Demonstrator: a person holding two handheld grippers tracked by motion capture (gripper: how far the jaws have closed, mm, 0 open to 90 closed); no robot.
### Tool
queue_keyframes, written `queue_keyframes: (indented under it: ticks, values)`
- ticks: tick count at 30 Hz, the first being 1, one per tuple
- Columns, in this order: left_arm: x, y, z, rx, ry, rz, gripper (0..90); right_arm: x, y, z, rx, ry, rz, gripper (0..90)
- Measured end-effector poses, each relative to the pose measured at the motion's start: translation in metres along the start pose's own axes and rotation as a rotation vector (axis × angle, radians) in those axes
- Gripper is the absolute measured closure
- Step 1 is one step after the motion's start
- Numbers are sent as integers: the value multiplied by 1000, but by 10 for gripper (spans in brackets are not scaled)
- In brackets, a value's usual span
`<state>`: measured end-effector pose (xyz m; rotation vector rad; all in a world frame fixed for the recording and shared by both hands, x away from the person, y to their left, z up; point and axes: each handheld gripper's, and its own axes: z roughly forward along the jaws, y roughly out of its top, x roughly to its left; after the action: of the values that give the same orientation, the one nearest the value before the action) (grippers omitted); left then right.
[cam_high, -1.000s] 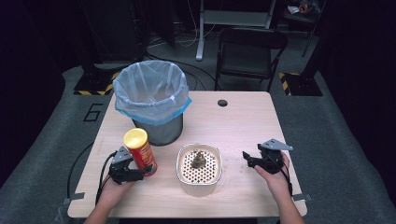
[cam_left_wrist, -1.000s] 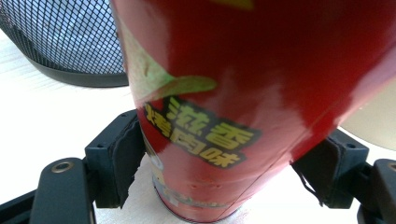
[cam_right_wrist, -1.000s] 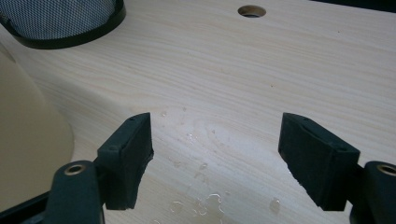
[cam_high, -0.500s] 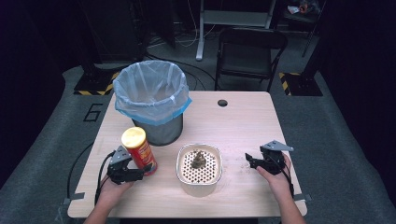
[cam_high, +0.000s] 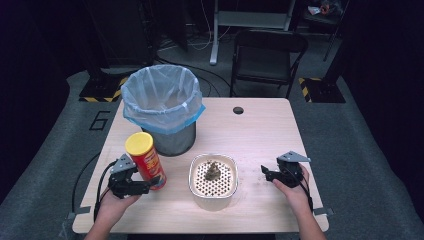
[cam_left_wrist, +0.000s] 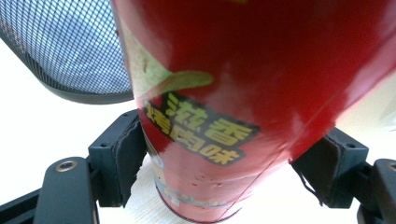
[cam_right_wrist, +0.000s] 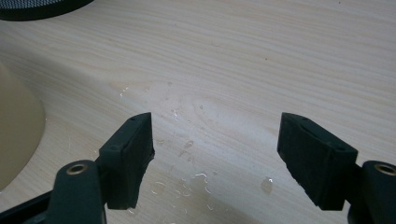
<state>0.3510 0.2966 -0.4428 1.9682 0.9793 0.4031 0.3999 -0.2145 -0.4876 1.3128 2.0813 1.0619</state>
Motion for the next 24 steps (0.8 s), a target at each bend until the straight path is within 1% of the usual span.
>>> queue_keyframes:
  ticks: [2, 3, 4, 5, 6, 7, 9, 11, 14, 16, 17, 18, 19, 22, 24]
  values:
    - [-1, 7, -4, 6, 1, 4, 228, 0, -1, 1, 2, 2, 0, 267]
    - [-1, 7, -4, 6, 1, 4, 228, 0, -1, 1, 2, 2, 0, 267]
    - [-1, 9, -6, 5, 7, 15, 228, 0, -1, 2, 4, 4, 3, 267]
    - [-2, 12, -8, 5, 9, 15, 228, 0, -1, 2, 8, 6, 0, 267]
    - [-3, 17, -11, 7, 4, 15, 228, 1, -1, 2, 11, 3, -1, 267]
    - [-3, 17, -11, 7, 4, 15, 228, 1, -1, 2, 11, 3, -1, 267]
    - [-3, 23, -15, 12, 6, 24, 228, 1, -1, 3, 14, 3, -4, 267]
    - [-5, 29, -18, 7, 5, 18, 228, 1, -1, 3, 19, 5, -10, 268]
    - [-6, 40, -25, 9, -7, 16, 228, 0, -2, 3, 20, 2, -14, 269]
    - [-7, 47, -28, 9, -11, 22, 228, 1, -2, 3, 20, 1, -12, 269]
    - [-8, 53, -31, 3, -17, 19, 228, 0, -2, 3, 20, 2, -14, 269]
    - [-8, 57, -33, 6, -22, 21, 228, 1, -2, 4, 18, -1, -7, 269]
    - [-8, 57, -33, 6, -22, 21, 228, 1, -2, 4, 18, -1, -7, 269]
    - [-10, 66, -37, 9, -27, 24, 228, 0, -2, 4, 20, 5, -17, 270]
    - [-11, 72, -39, 7, -28, 23, 228, 0, -2, 4, 22, 1, -16, 270]
